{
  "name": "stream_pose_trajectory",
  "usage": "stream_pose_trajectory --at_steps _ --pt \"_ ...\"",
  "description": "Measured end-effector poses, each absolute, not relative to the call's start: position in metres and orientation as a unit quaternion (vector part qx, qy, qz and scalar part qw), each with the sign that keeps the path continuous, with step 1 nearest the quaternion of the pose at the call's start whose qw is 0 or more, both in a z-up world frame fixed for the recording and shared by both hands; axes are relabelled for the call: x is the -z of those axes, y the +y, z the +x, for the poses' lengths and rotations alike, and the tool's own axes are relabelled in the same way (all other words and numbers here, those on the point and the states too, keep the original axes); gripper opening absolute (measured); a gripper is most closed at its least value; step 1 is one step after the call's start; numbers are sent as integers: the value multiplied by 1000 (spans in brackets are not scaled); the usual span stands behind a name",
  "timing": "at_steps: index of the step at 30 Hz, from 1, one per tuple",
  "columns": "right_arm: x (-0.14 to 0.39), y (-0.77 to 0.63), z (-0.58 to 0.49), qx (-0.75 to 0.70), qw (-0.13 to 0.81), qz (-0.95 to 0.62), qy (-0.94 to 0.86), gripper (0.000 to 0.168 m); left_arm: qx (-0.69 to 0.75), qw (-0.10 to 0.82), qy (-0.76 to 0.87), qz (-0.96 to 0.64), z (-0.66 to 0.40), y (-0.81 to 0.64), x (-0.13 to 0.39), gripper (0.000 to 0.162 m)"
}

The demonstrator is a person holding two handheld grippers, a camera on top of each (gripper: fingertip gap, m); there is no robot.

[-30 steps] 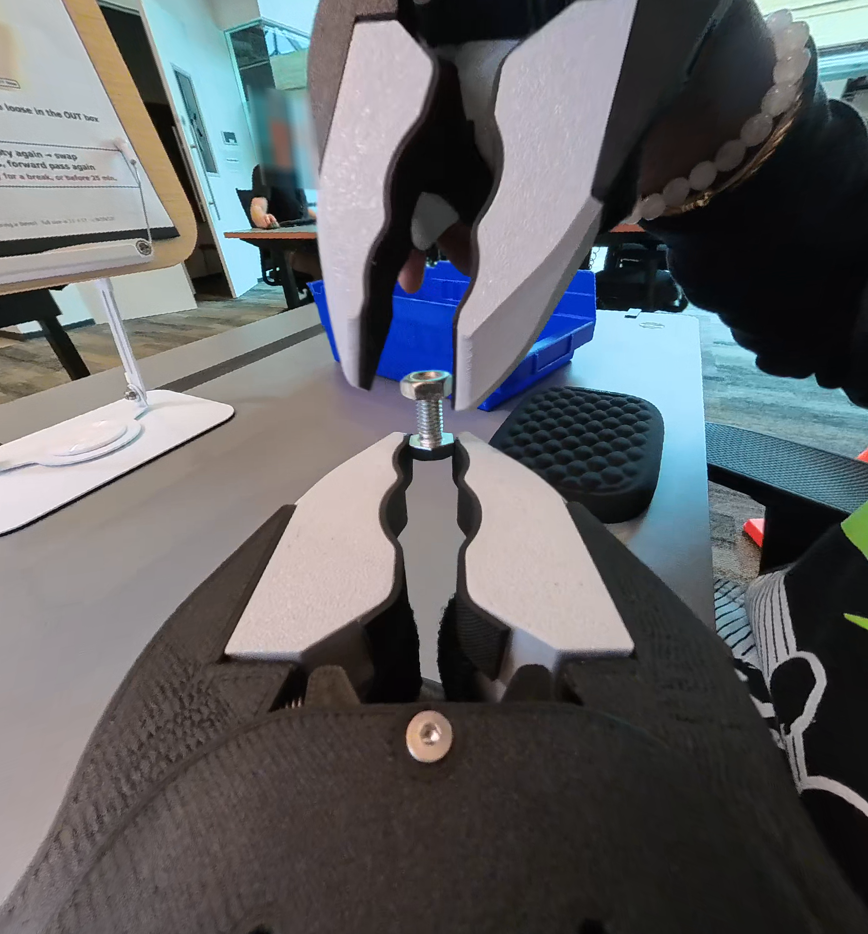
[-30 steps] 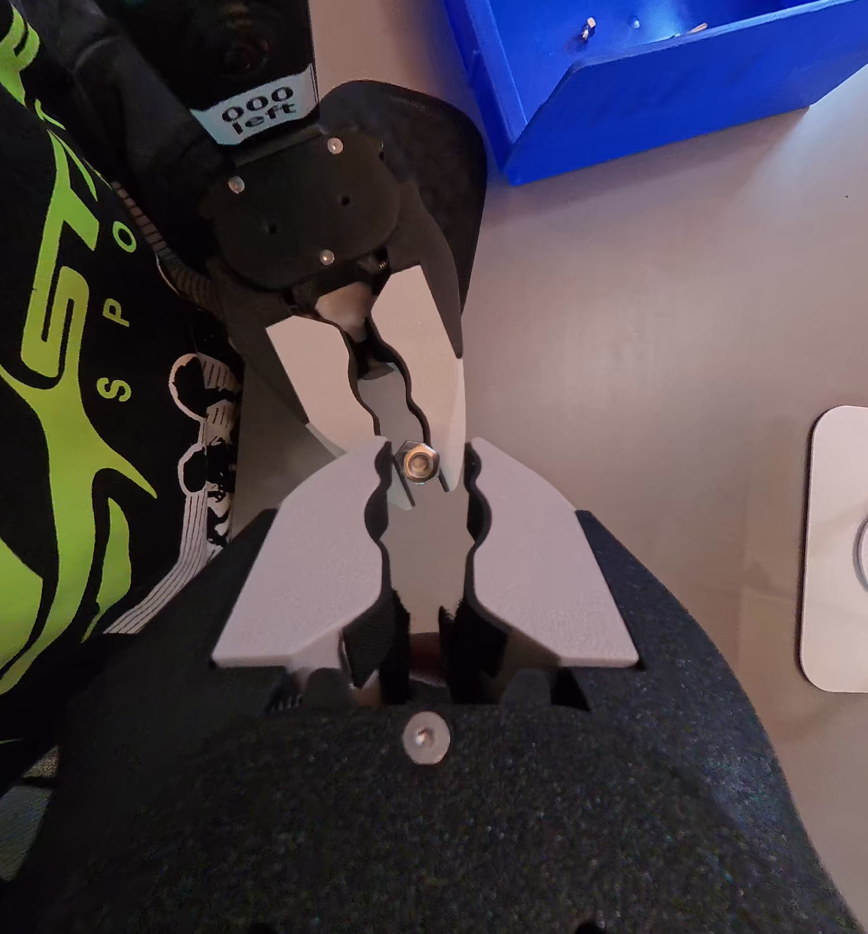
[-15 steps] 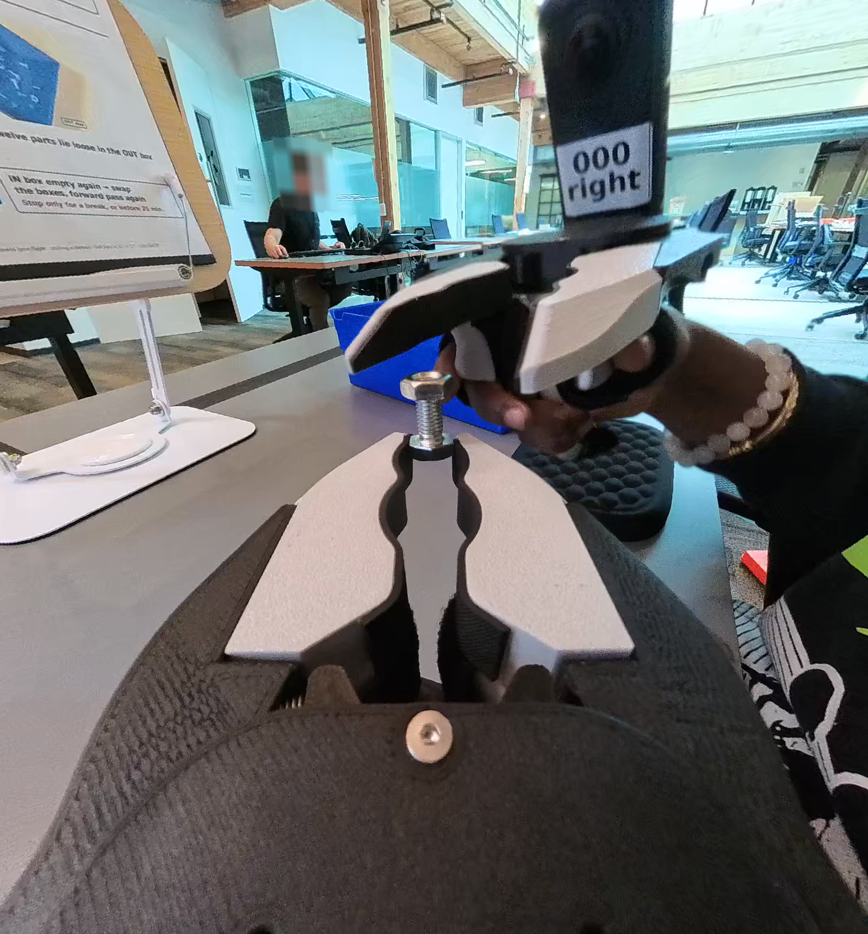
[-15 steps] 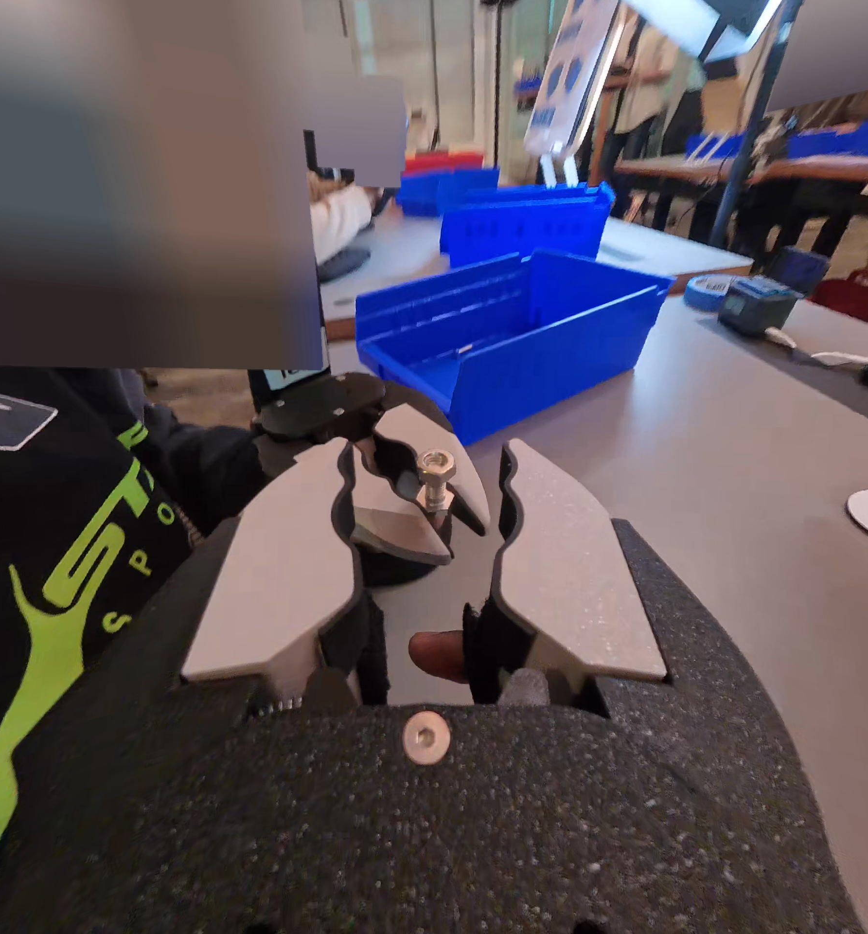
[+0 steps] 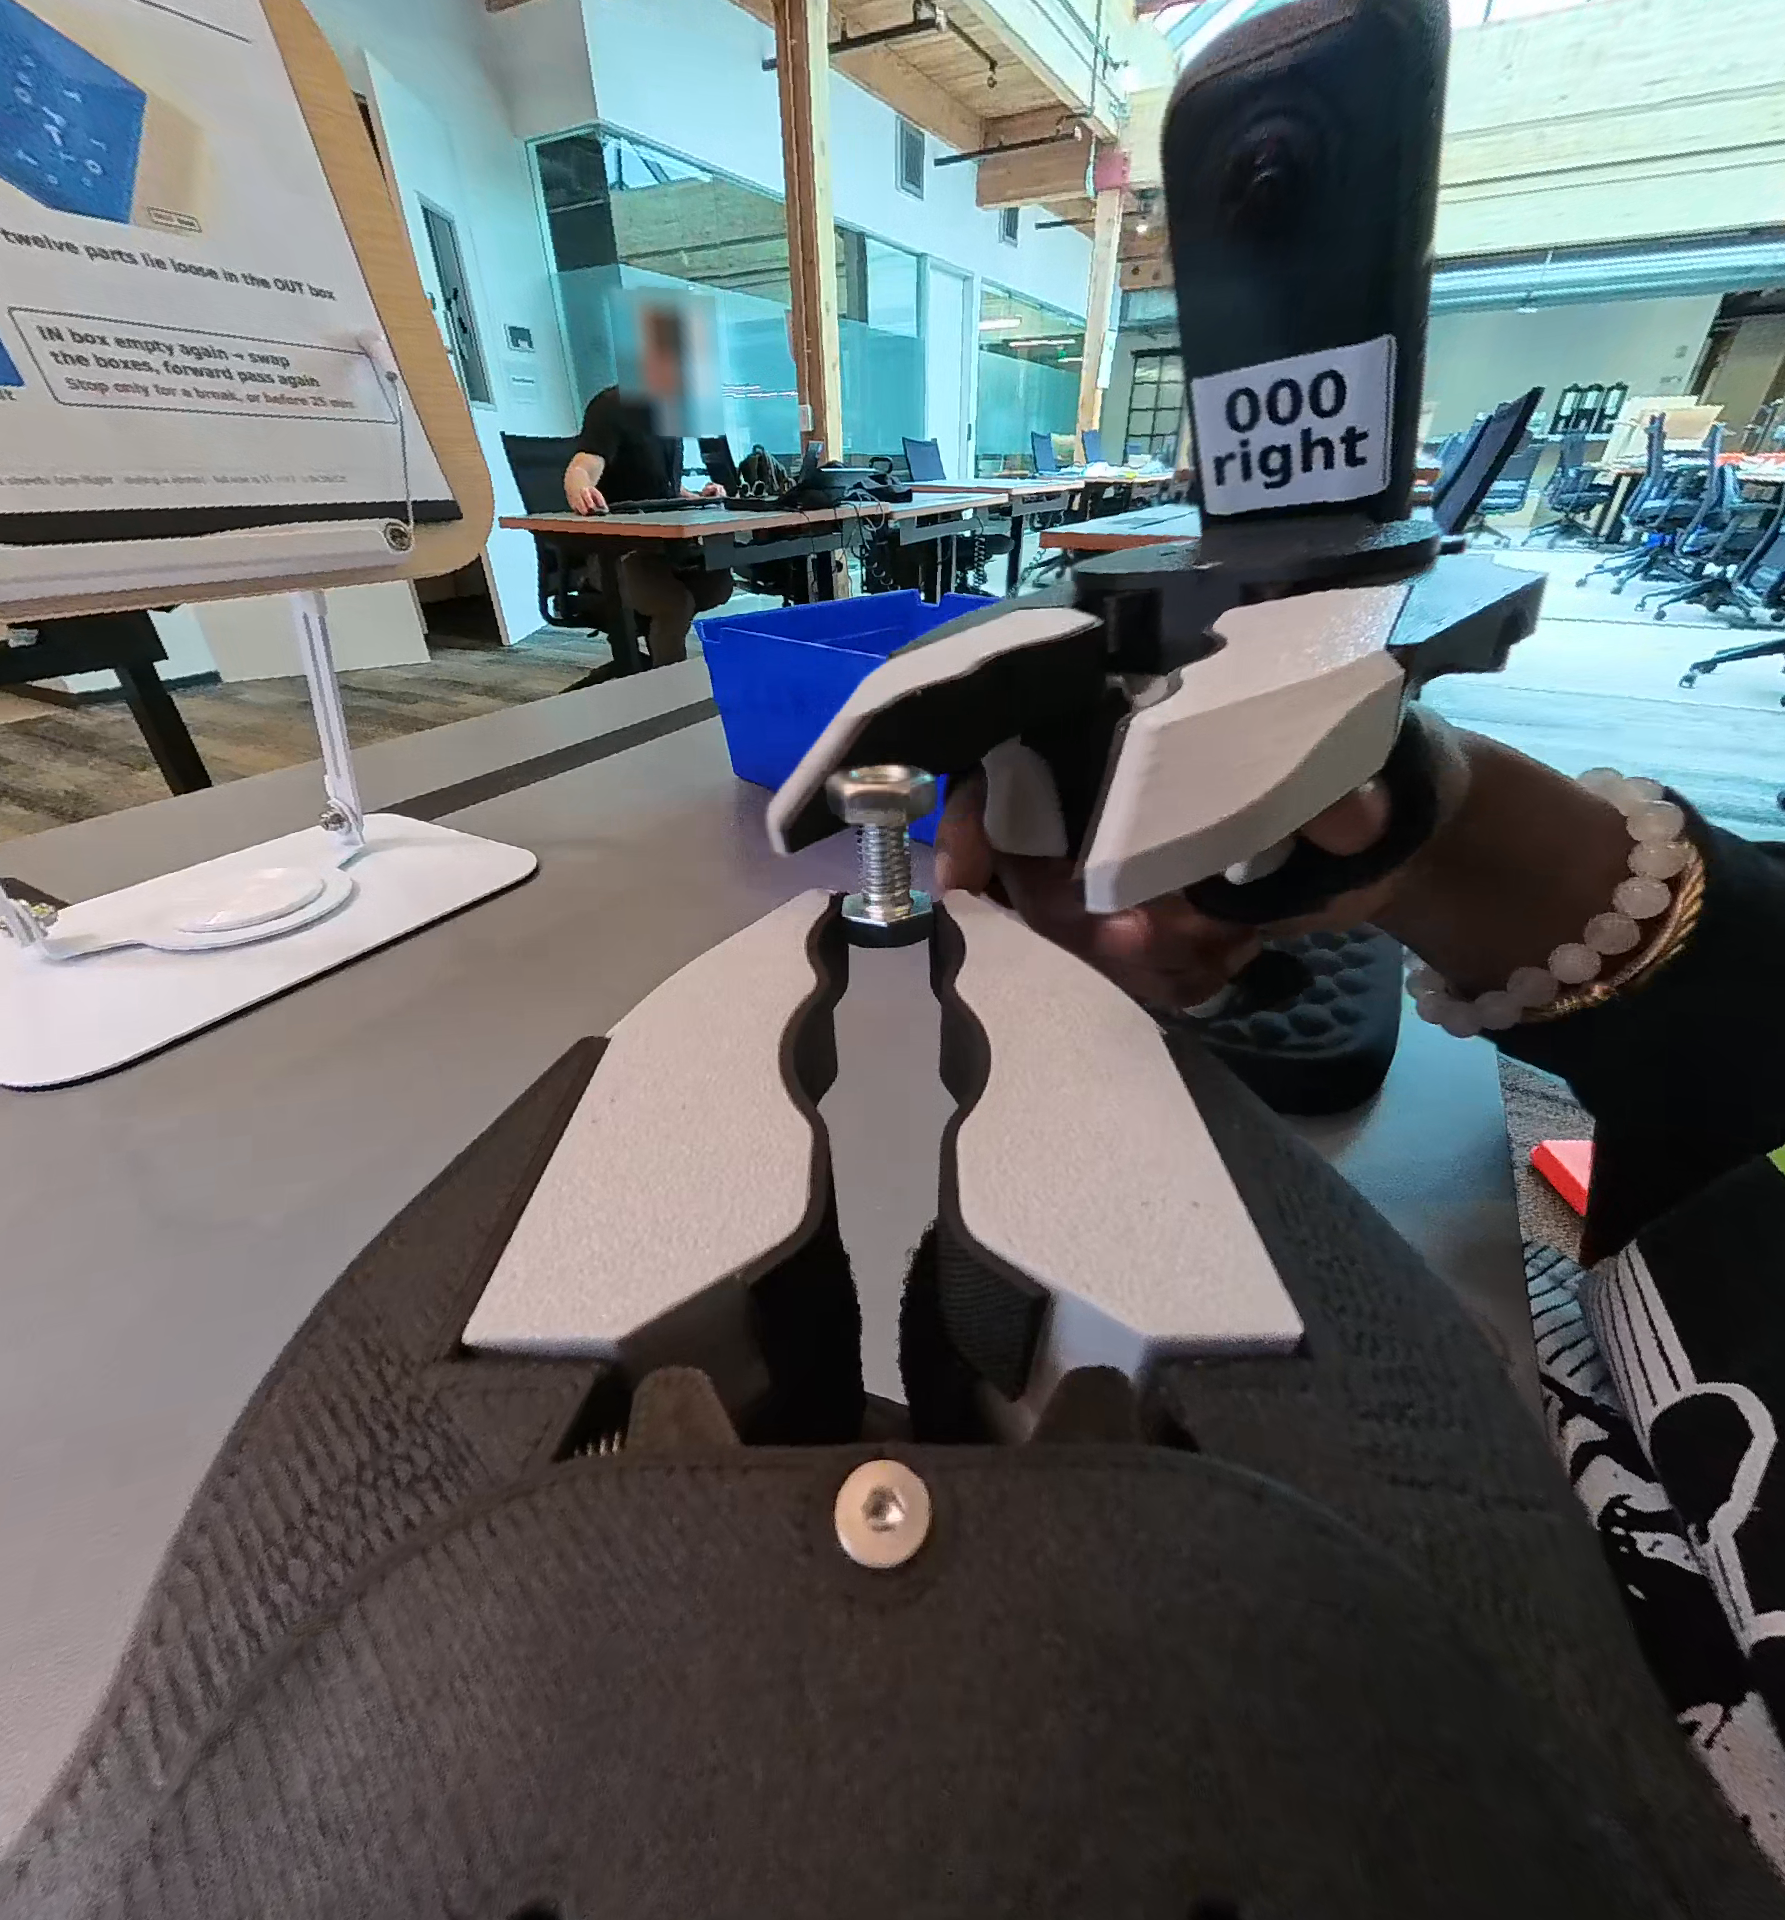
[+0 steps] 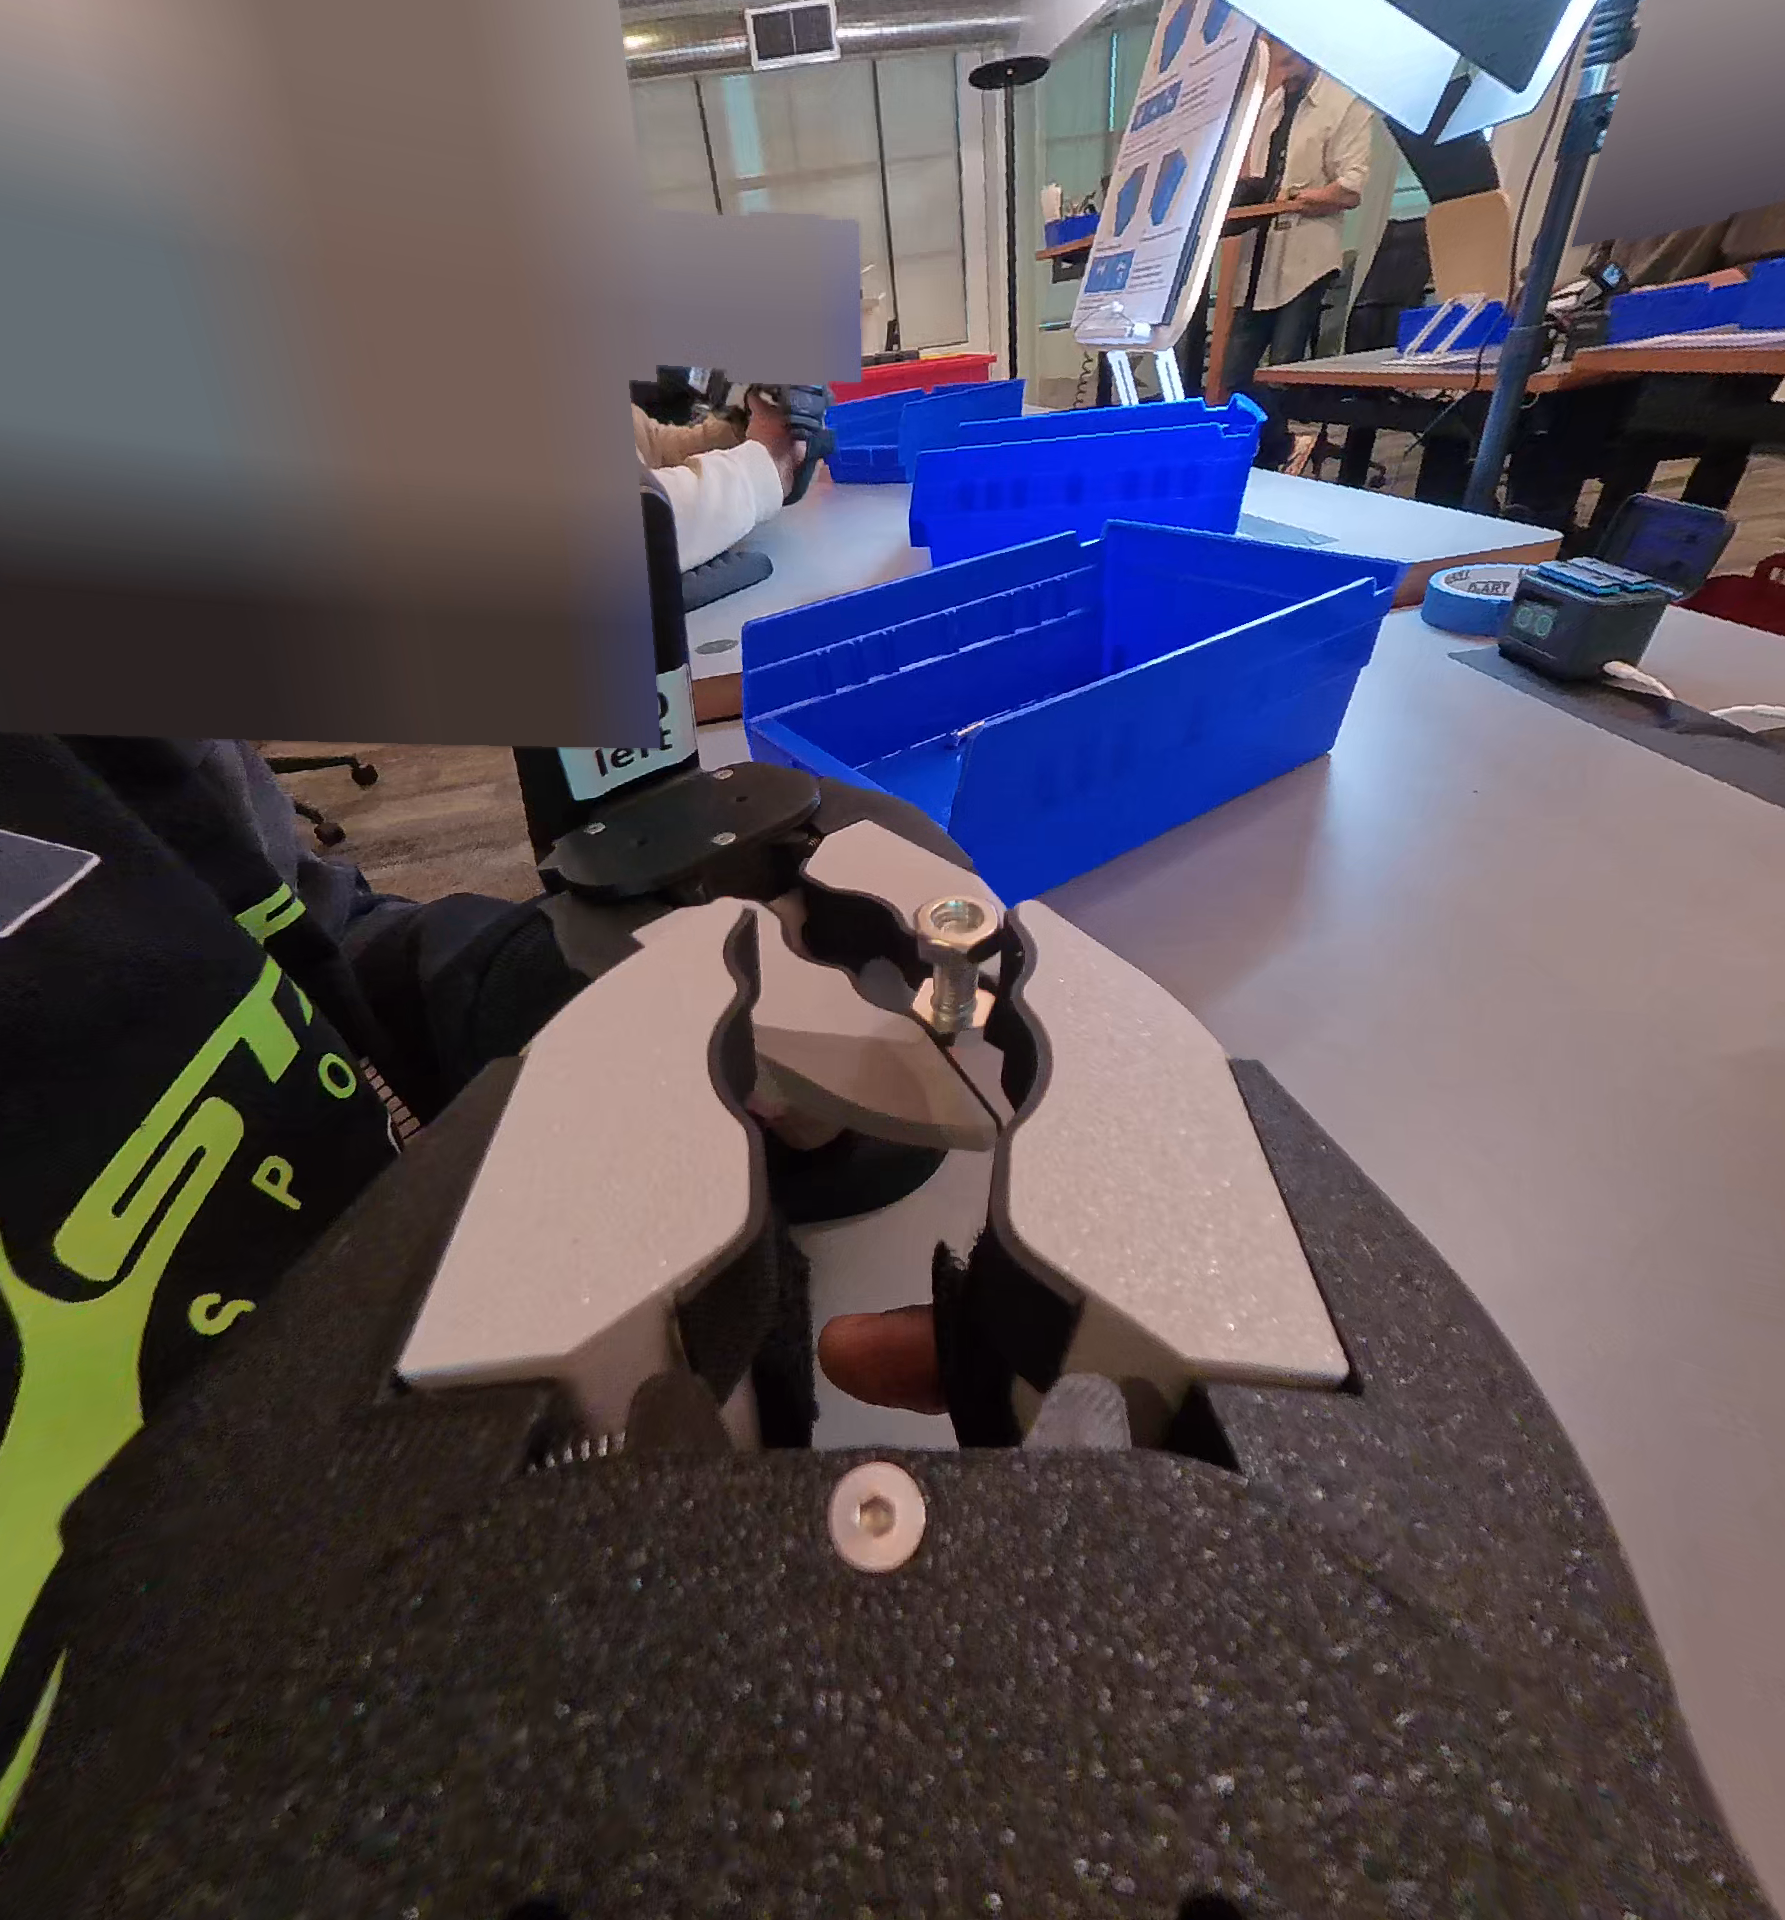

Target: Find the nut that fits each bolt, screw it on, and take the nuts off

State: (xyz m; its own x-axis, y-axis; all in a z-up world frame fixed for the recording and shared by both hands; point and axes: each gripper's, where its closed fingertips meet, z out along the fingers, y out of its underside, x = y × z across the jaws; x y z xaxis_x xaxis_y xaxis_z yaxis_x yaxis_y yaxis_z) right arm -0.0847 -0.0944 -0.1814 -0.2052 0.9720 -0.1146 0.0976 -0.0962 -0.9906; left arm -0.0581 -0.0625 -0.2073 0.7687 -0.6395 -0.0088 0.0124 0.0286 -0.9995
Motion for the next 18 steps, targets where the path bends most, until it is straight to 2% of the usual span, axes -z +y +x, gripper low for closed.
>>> stream_pose_trajectory --at_steps 5,9,11,15,18 --pt "182 -94 -74 -547 401 -502 -536 43 242 677 236 -654 -59 -62 207 15" --pt "179 -97 -64 -548 411 -497 -533 26 245 677 233 -654 -60 -62 207 15" --pt "177 -90 -62 -542 429 -498 -524 26 244 677 233 -654 -60 -62 207 15" --pt "176 -83 -72 -548 436 -496 -514 44 246 675 239 -653 -58 -63 207 15" --pt "180 -86 -86 -550 425 -488 -528 51 246 674 240 -654 -58 -62 208 15"
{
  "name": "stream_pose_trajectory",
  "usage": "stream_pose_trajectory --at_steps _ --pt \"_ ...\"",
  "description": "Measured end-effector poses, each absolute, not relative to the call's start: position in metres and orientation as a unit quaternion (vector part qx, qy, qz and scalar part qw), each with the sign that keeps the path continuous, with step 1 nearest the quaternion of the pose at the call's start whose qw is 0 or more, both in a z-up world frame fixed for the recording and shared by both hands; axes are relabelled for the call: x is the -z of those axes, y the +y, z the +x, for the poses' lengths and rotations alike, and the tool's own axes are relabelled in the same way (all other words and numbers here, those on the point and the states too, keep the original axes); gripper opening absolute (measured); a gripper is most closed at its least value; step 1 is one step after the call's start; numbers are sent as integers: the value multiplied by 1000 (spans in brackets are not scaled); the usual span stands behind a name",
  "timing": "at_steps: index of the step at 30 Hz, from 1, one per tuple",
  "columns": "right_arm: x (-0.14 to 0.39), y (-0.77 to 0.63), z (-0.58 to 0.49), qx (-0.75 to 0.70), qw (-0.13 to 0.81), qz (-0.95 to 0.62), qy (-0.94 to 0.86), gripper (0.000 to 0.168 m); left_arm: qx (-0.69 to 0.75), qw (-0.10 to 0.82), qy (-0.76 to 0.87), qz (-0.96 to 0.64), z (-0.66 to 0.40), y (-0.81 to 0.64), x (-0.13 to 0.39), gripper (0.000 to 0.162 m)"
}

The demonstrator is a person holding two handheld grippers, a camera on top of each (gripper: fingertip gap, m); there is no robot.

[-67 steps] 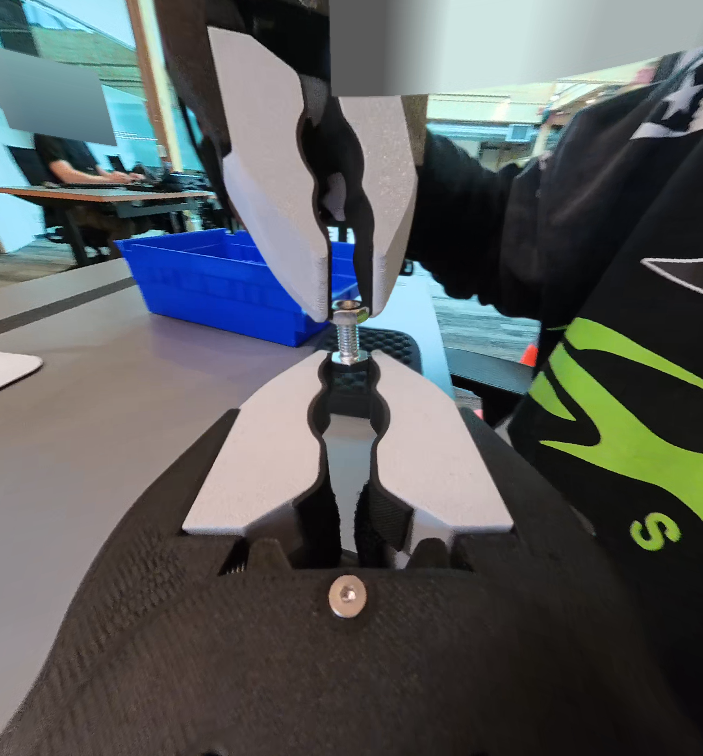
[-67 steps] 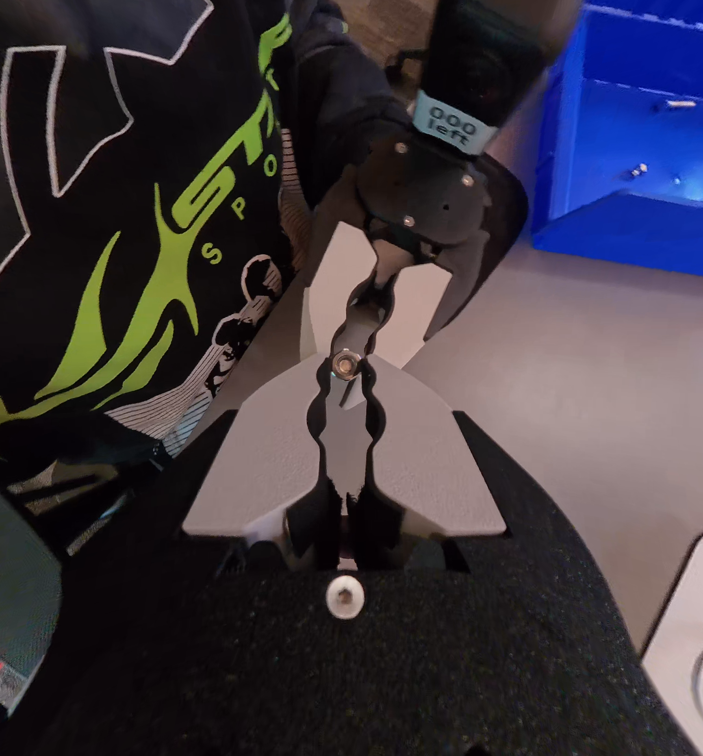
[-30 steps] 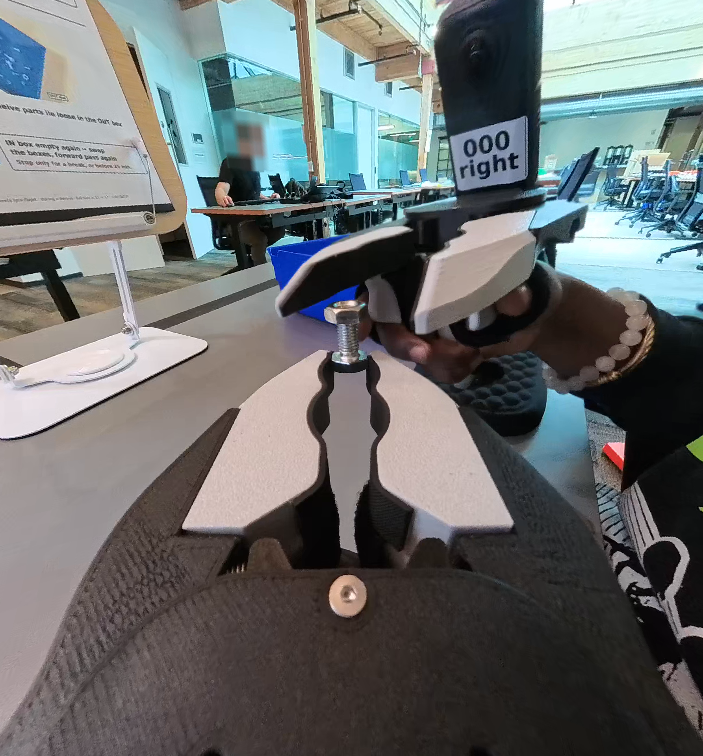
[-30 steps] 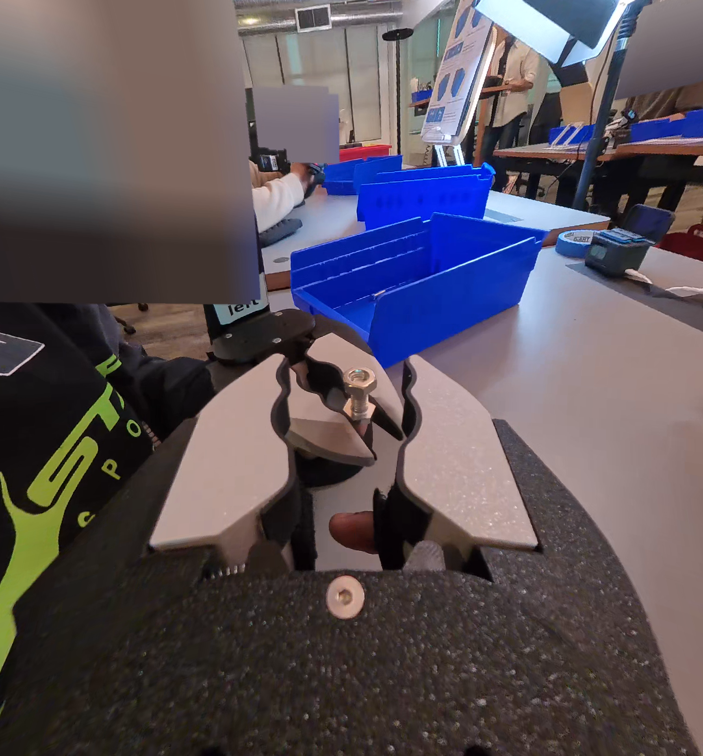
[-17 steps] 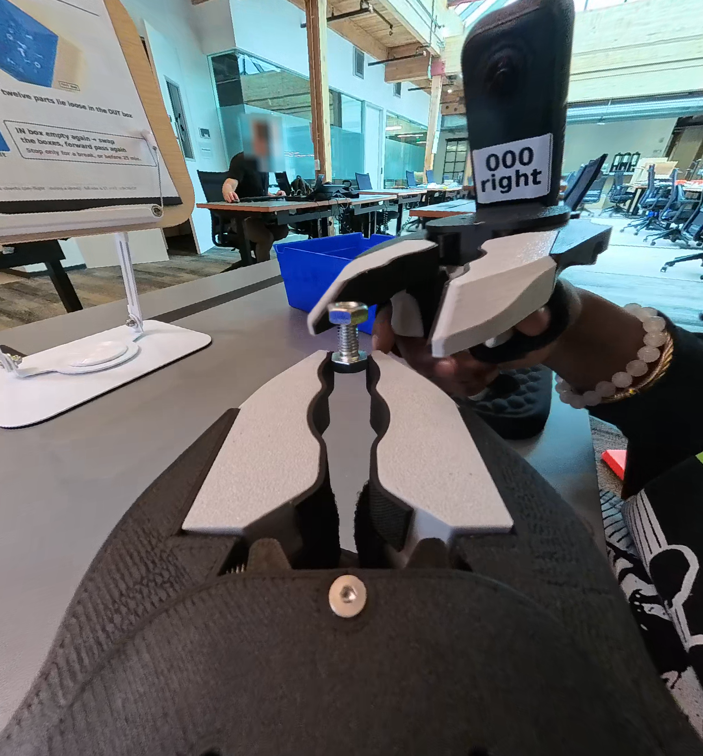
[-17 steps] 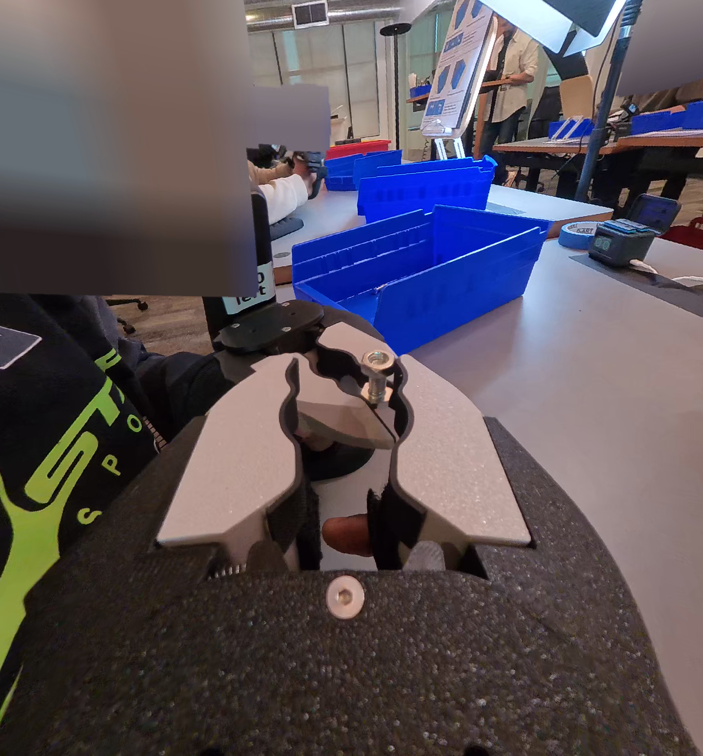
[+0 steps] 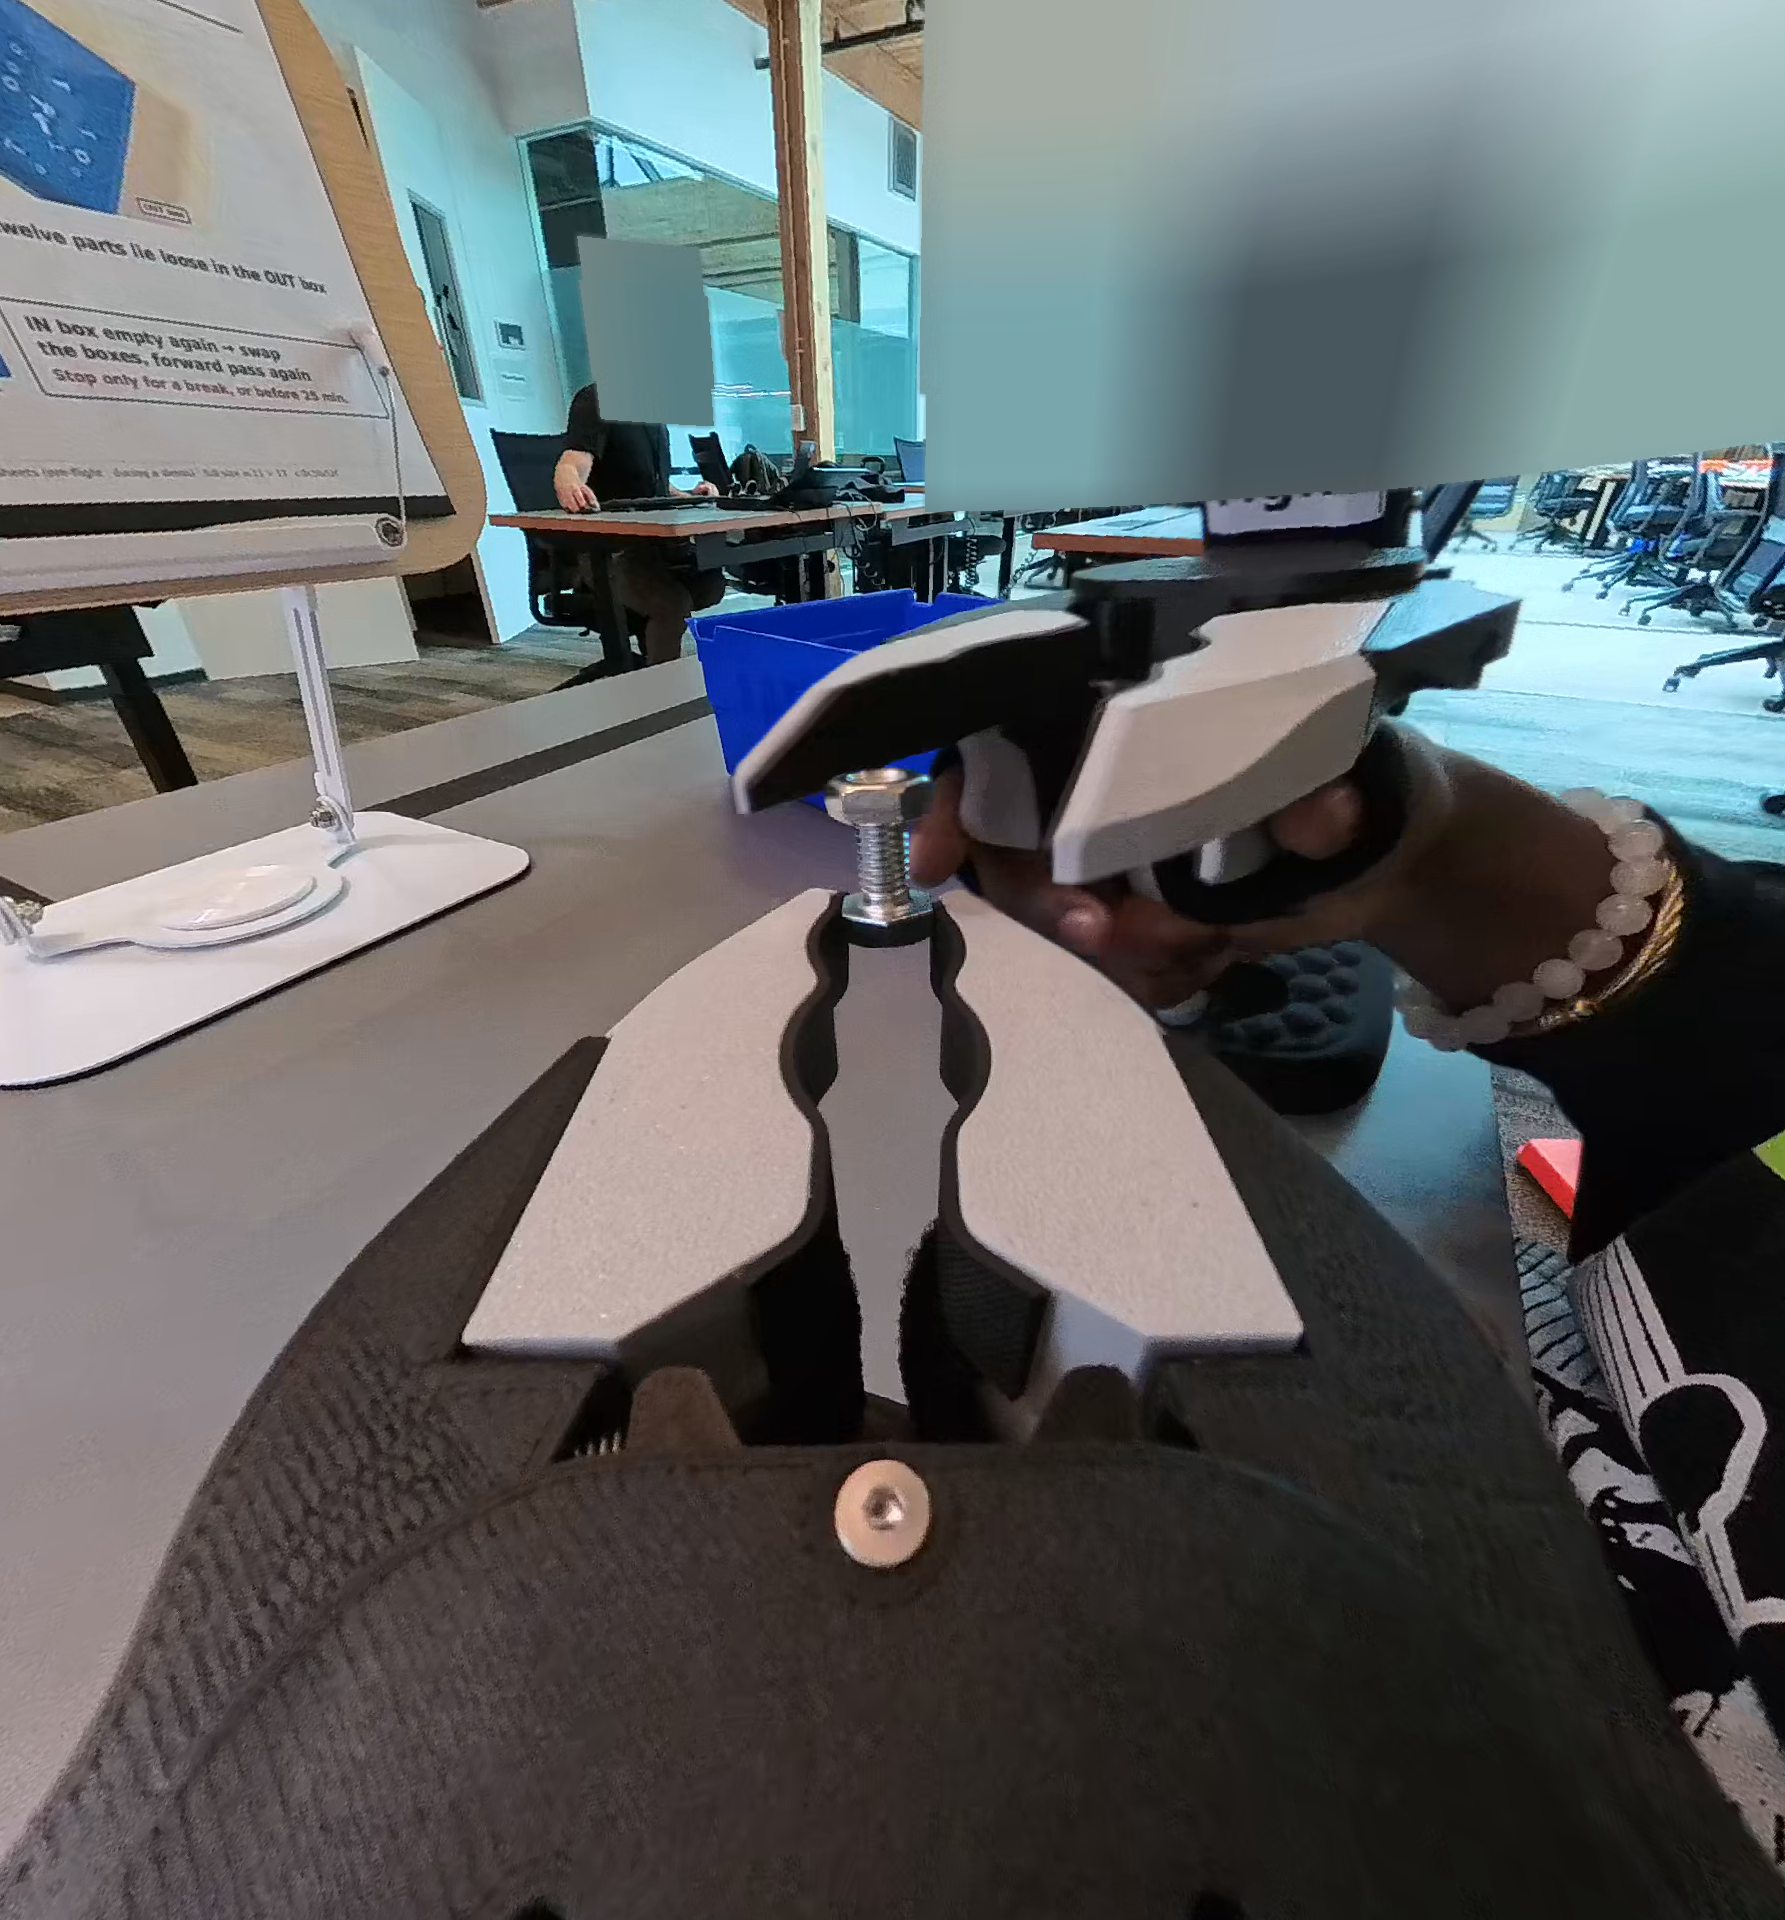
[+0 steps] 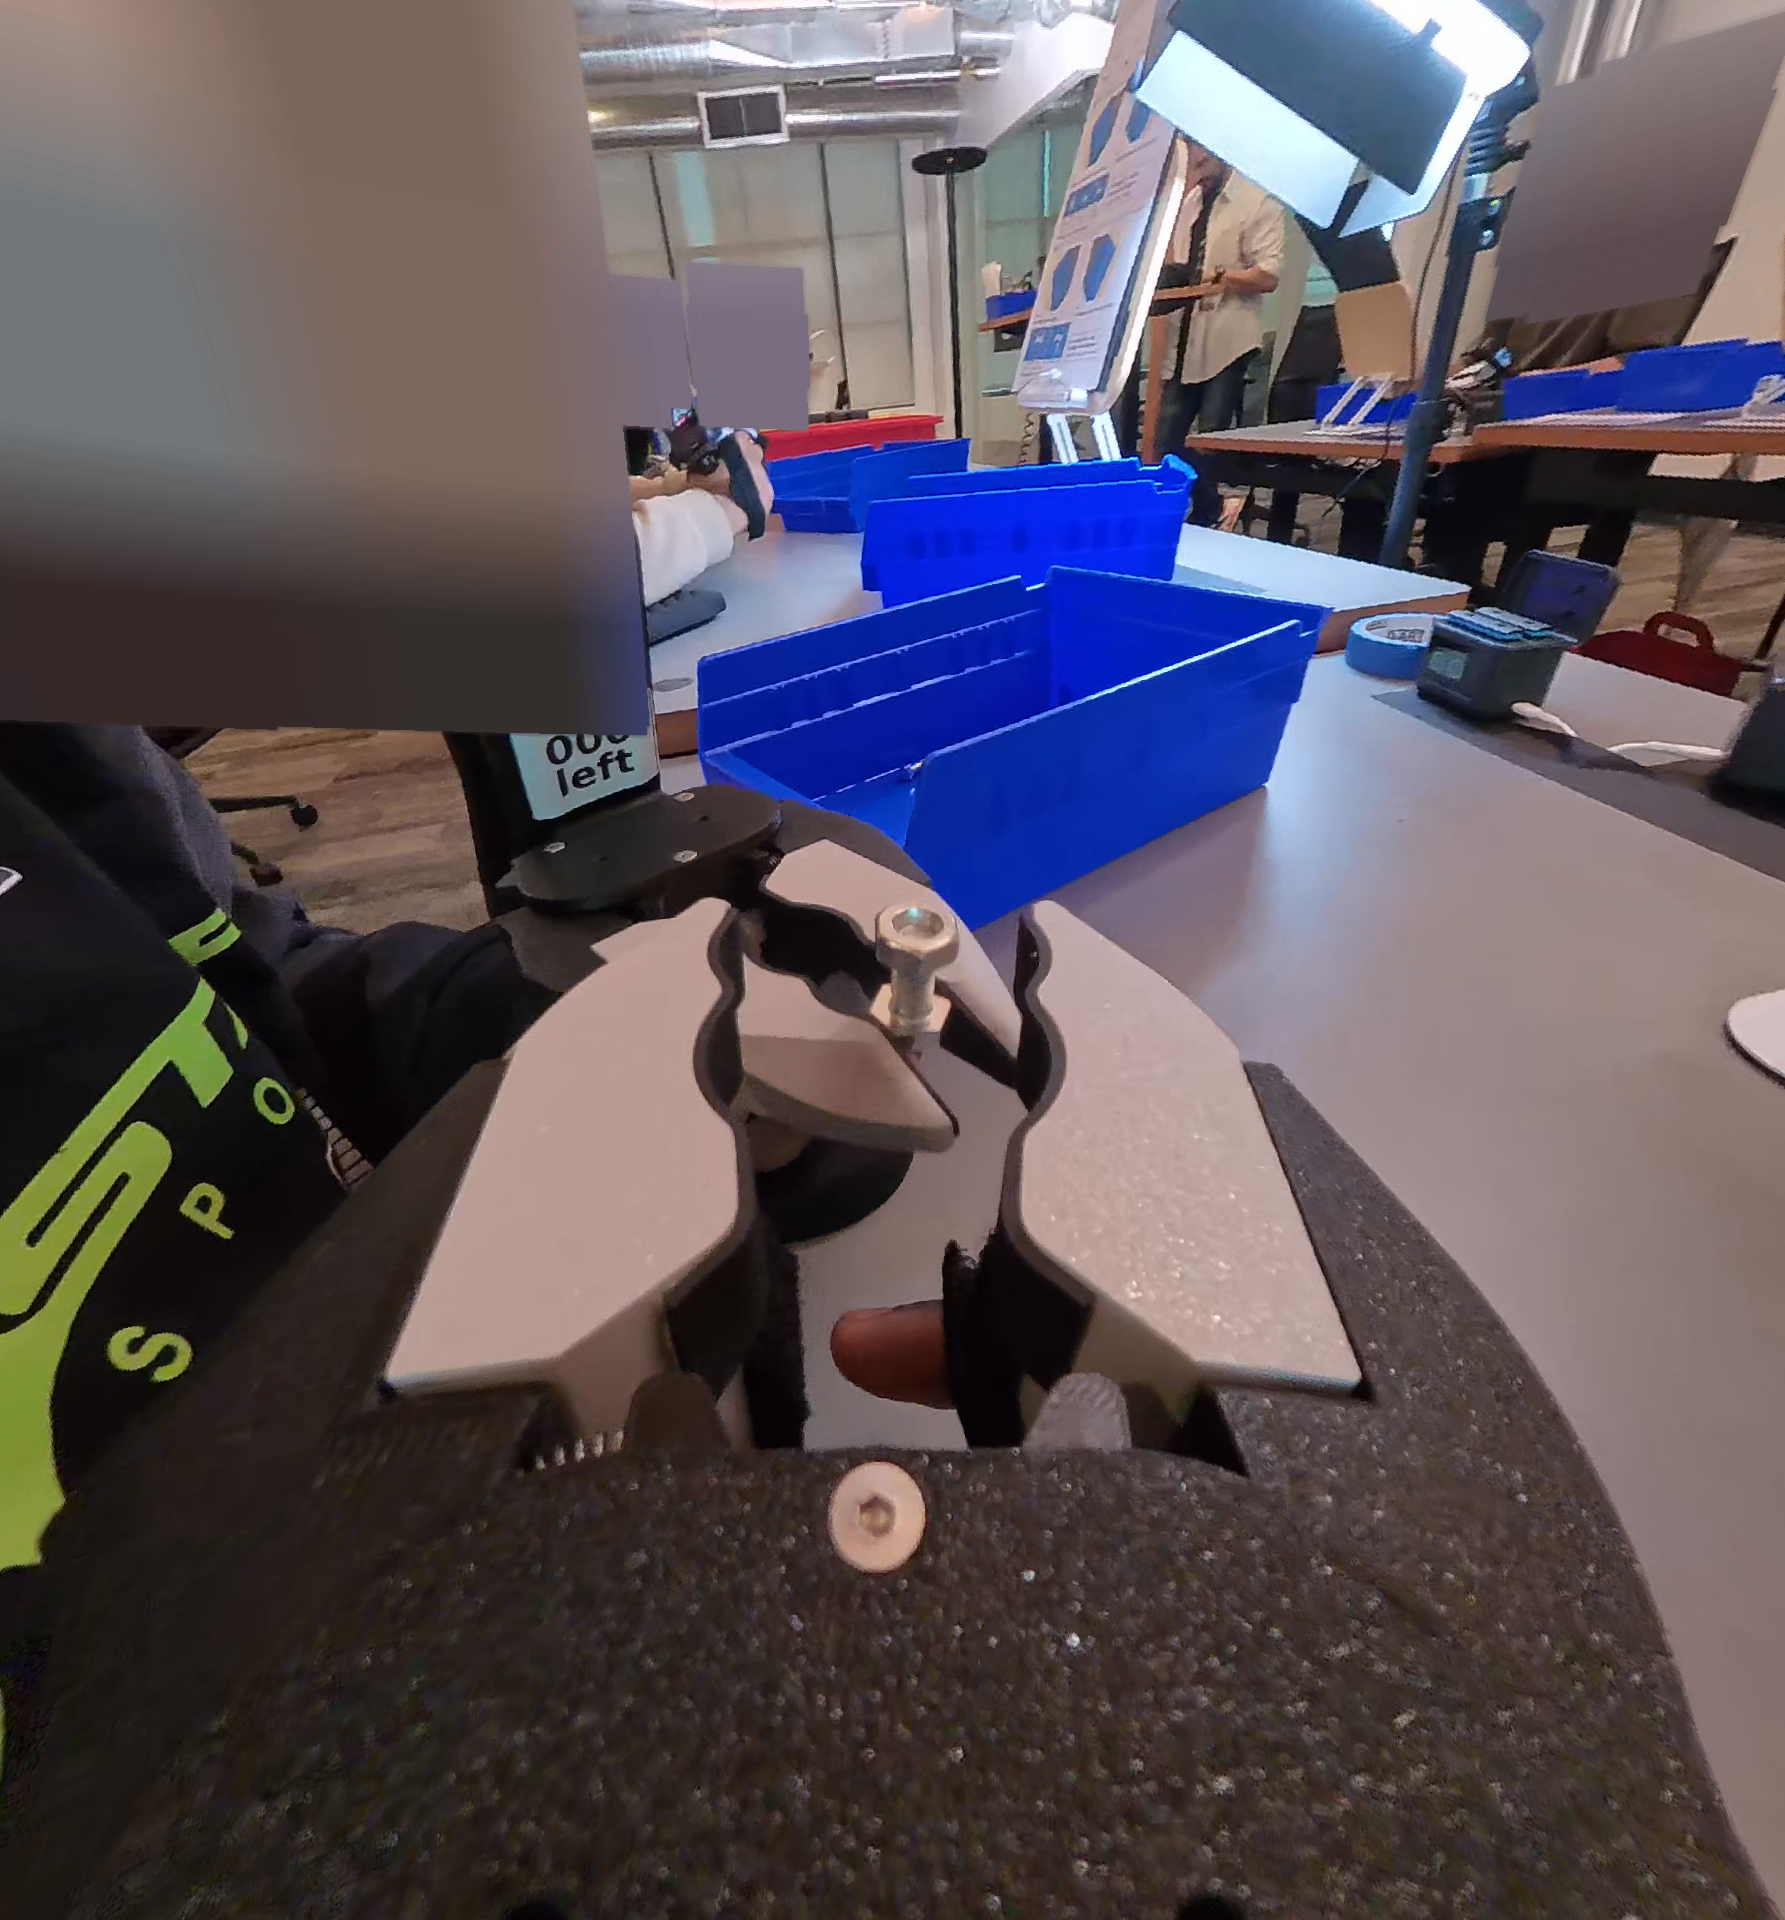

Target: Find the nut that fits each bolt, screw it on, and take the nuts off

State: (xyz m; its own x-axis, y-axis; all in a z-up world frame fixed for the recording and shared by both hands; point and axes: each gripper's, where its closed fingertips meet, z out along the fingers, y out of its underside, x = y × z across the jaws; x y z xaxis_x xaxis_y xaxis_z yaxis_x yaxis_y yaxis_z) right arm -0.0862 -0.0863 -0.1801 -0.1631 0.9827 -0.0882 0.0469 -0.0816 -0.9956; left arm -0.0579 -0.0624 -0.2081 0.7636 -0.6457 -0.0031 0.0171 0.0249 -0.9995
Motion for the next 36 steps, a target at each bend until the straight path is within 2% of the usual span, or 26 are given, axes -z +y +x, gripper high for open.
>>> stream_pose_trajectory --at_steps 15,17,19,21,23,27,29,36 --pt "181 -89 -79 -536 437 -493 -528 40 245 672 236 -657 -59 -61 209 15" --pt "181 -89 -74 -535 441 -494 -525 37 249 673 231 -657 -60 -60 208 15" --pt "178 -93 -69 -543 440 -485 -526 22 253 673 227 -658 -61 -60 208 15" --pt "175 -93 -64 -544 446 -483 -520 20 251 673 228 -658 -61 -60 208 15" --pt "174 -86 -63 -537 461 -487 -512 21 249 673 230 -657 -60 -60 209 15" --pt "176 -80 -74 -550 455 -489 -503 43 250 672 235 -656 -59 -61 209 15" --pt "180 -84 -83 -550 443 -483 -518 49 249 671 239 -656 -58 -62 209 15" --pt "185 -92 -98 -547 424 -469 -548 46 248 668 241 -658 -57 -61 211 15"
